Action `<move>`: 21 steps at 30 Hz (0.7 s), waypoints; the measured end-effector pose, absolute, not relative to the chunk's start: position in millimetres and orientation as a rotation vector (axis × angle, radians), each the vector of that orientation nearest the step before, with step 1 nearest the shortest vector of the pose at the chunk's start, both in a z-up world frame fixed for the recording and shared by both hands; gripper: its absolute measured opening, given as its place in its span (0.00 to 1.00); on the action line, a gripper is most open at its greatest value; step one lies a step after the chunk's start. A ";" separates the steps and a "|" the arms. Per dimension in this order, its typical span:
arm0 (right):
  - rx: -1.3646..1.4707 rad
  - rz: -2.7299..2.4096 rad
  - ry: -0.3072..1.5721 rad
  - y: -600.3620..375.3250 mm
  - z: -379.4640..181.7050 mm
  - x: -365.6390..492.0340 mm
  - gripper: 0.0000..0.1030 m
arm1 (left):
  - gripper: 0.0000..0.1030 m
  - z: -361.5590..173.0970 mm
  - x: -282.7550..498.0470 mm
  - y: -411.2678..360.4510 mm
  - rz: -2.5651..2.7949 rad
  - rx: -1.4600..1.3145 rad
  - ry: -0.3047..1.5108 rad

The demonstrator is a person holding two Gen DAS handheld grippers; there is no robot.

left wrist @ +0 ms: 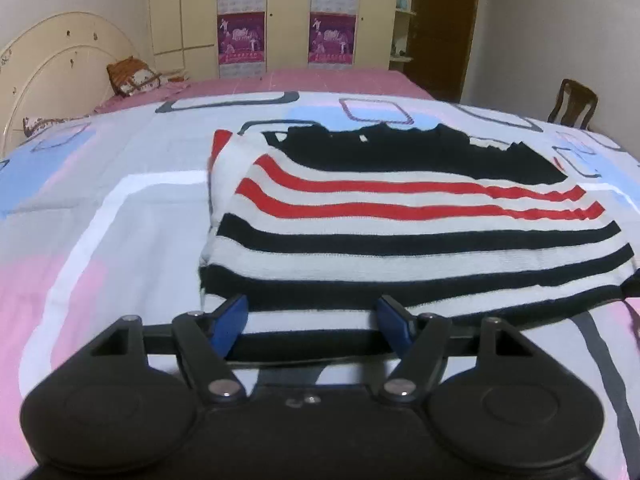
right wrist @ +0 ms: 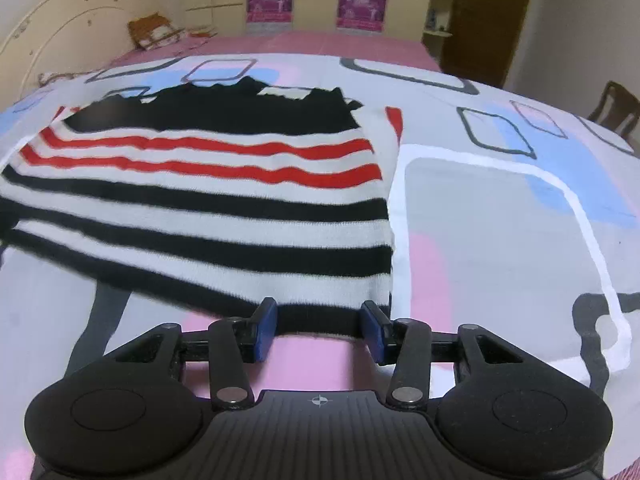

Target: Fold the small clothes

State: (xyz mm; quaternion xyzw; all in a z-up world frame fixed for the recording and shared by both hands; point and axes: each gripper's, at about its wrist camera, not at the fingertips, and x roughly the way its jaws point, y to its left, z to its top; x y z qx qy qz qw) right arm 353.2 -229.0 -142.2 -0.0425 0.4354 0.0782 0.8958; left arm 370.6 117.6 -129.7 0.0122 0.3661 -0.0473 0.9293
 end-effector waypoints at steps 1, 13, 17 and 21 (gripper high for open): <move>-0.101 0.161 0.897 -226.6 -137.6 354.0 0.44 | 0.65 -127.1 370.4 115.1 -0.092 0.034 0.741; -0.051 0.114 0.896 -235.2 -136.7 349.8 0.28 | 0.66 -133.4 370.1 117.6 -0.065 0.044 0.757; -0.071 0.116 0.876 -231.2 -131.3 348.8 0.28 | 0.65 -127.9 368.3 117.1 -0.052 0.025 0.757; -0.093 0.116 0.890 -230.1 -137.2 348.5 0.28 | 0.63 -127.1 366.6 116.3 -0.043 0.029 0.757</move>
